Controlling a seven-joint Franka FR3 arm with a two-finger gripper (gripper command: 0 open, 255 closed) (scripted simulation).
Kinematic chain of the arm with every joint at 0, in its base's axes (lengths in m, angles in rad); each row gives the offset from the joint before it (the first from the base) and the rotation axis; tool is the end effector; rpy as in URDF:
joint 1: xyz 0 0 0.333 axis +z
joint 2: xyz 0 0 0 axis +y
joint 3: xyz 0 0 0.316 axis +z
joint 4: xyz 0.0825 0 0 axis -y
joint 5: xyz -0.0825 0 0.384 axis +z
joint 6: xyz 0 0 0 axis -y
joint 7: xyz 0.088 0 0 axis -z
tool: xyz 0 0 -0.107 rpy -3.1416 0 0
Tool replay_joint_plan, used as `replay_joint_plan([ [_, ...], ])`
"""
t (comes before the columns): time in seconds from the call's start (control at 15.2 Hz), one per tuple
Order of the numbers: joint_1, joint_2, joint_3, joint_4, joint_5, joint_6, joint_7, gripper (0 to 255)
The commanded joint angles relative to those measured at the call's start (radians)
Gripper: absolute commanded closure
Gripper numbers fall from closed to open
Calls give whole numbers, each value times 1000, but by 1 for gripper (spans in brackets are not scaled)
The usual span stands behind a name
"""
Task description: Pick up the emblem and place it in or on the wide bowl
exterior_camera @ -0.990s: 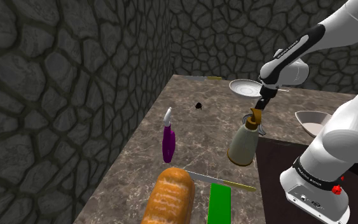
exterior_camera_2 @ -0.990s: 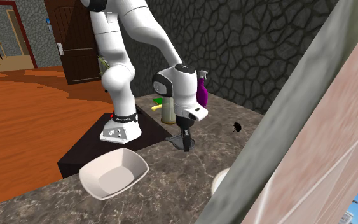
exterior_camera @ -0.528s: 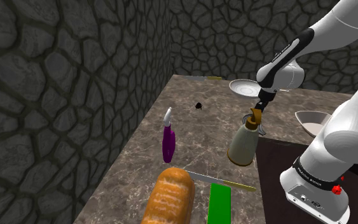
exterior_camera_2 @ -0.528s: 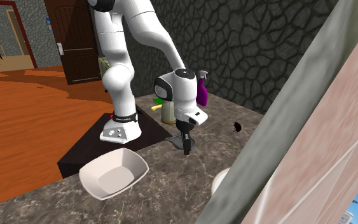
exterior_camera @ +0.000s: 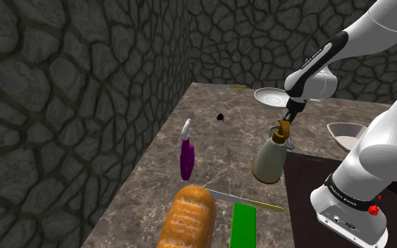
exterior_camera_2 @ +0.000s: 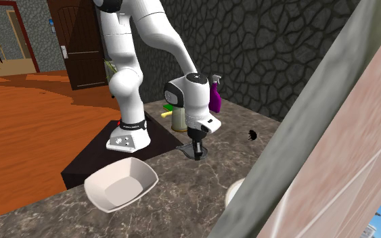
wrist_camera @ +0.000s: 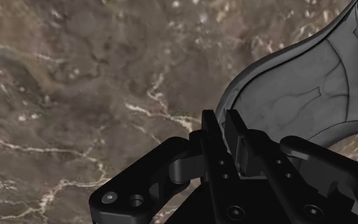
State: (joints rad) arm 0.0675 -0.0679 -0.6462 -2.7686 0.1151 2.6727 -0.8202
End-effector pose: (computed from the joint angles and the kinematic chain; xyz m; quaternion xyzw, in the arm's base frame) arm 0.3211 -0.2082 0.2270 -0.9963 -0.0697 -0.0124 0.0487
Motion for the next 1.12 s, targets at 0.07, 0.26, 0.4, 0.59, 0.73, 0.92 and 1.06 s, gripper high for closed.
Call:
replay_joint_plan([
  [0.07, 0, 0, 0, 0, 0, 0, 0, 255],
  [0.26, 0, 0, 0, 0, 0, 0, 0, 255],
  [0.4, -17, -42, 5, 0, -60, -33, 45, 255],
  [0.59, -43, -101, 19, 4, -128, -86, 97, 255],
  [0.73, -60, -138, 30, 8, -162, -122, 124, 255],
  [0.92, -81, -189, 48, 16, -201, -176, 156, 255],
  [1.06, -93, -221, 59, 23, -220, -213, 174, 255],
])
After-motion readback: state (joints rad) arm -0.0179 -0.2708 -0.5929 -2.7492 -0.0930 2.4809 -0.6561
